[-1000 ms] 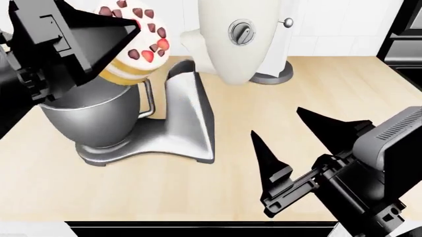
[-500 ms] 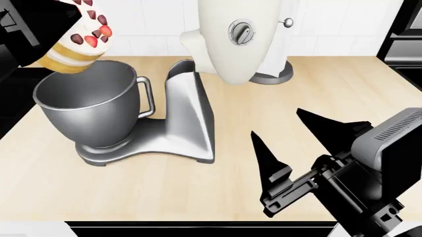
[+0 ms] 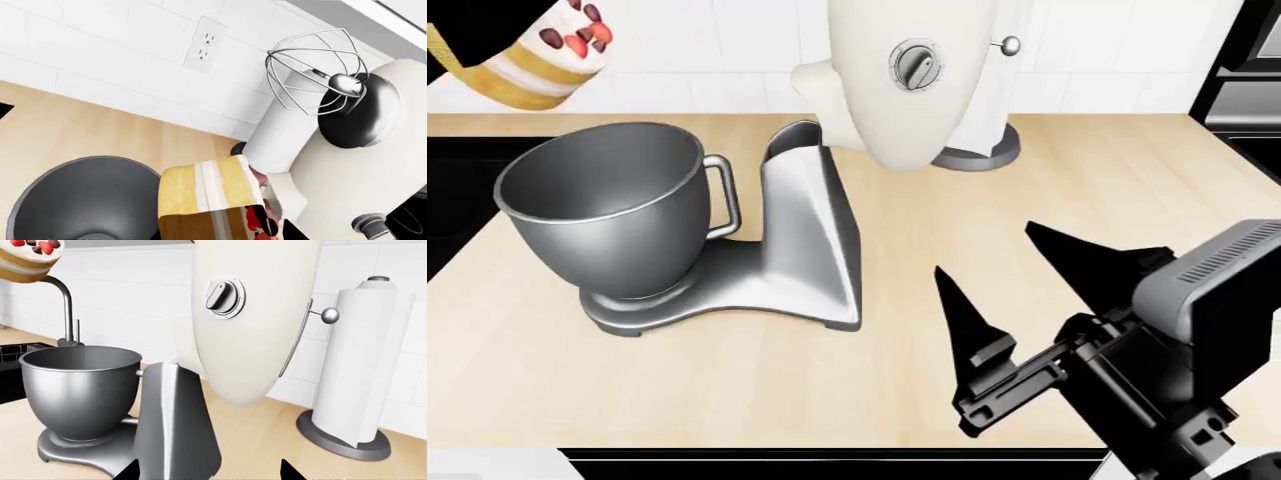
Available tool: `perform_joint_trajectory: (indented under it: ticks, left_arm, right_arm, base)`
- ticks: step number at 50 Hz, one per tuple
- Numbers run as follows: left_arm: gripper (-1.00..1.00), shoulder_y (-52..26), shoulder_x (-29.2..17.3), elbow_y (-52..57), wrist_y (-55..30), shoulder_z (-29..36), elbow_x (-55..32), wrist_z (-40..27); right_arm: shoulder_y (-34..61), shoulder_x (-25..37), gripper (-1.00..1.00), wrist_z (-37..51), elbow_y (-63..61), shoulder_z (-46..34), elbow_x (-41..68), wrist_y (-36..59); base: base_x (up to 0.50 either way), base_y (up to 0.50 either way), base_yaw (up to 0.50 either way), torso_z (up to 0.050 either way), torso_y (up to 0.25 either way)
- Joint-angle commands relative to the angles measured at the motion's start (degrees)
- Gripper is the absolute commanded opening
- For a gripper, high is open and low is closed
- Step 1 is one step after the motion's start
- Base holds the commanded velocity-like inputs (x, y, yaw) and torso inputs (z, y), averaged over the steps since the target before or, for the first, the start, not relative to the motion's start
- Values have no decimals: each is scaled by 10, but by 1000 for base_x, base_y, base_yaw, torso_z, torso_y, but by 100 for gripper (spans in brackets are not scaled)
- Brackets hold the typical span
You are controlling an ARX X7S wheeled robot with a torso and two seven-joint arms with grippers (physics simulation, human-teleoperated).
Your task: Place the cake in the stand mixer bowl.
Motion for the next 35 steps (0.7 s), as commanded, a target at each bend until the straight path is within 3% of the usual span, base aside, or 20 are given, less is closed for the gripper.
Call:
perform_joint_trajectory:
  ticks: [1, 18, 35]
  left_arm:
    - [-100, -37, 35, -98, -42, 57, 54, 1]
    - [-100, -70, 92, -219, -92, 112, 140, 44]
    - [-100, -69, 119, -286, -106, 139, 204, 91]
  right_arm:
    - [0, -6, 100, -7, 8, -7, -9, -1]
    - [-4, -1, 100, -5, 7, -4, -6, -6]
    - [4, -3, 100, -5, 11, -10, -5, -5]
  base:
    - [0, 0, 0, 0, 0]
    - [0, 0, 0, 1, 0]
    - [0, 0, 0, 0, 1]
